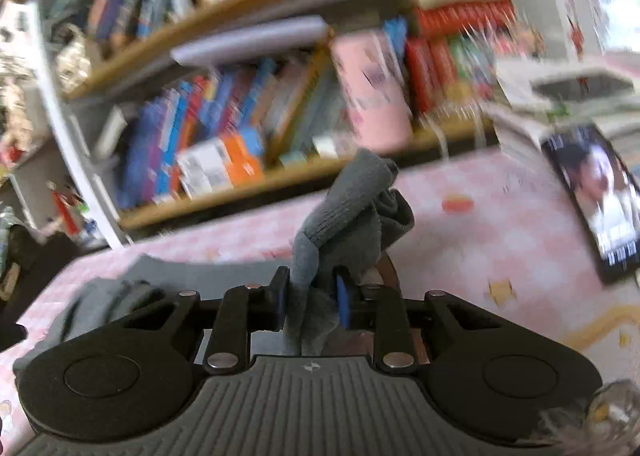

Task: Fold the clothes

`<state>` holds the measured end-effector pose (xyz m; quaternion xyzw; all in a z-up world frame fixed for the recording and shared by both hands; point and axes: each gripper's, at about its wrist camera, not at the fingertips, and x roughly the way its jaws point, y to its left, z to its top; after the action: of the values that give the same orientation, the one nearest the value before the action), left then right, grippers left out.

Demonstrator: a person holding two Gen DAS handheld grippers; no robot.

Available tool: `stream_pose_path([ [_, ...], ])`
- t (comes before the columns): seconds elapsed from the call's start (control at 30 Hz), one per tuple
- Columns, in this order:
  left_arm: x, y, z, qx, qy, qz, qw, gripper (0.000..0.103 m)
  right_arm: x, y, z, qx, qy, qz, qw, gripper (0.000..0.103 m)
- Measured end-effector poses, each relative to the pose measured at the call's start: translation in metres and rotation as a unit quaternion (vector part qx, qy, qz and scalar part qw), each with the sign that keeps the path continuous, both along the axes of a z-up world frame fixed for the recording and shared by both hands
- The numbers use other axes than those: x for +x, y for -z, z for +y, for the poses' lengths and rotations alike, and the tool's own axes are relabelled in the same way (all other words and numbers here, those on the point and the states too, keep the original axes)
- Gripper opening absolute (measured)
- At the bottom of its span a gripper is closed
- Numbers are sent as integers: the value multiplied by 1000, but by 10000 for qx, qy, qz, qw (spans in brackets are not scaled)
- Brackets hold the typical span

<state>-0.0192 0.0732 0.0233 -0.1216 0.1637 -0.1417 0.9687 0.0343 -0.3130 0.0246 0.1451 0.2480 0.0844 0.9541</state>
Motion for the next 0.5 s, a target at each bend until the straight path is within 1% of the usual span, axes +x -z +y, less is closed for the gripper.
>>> stream_pose_path([
  [0.03, 0, 0, 0, -4, -6, -1, 10000, 103, 2, 3, -3, 33, 98, 104, 9999, 23],
  [0.13, 1, 0, 1, 0, -16, 14, 10000, 103, 7, 12, -17, 354, 324, 402, 9980, 30],
  [0.23, 1, 1, 0, 19, -7, 32, 10000, 103, 10, 20, -26, 665, 391, 629, 9950, 39],
  [0.3, 2, 1, 0, 24, 1, 59, 10000, 103, 11, 23, -28, 780, 385, 719, 9936, 43],
  [0.4, 3, 2, 0, 30, -8, 118, 9999, 103, 16, 27, -27, 921, 346, 797, 9920, 45],
  [0.5, 5, 3, 1, 32, -25, 176, 9998, 103, 21, 28, -27, 975, 314, 813, 9914, 45],
])
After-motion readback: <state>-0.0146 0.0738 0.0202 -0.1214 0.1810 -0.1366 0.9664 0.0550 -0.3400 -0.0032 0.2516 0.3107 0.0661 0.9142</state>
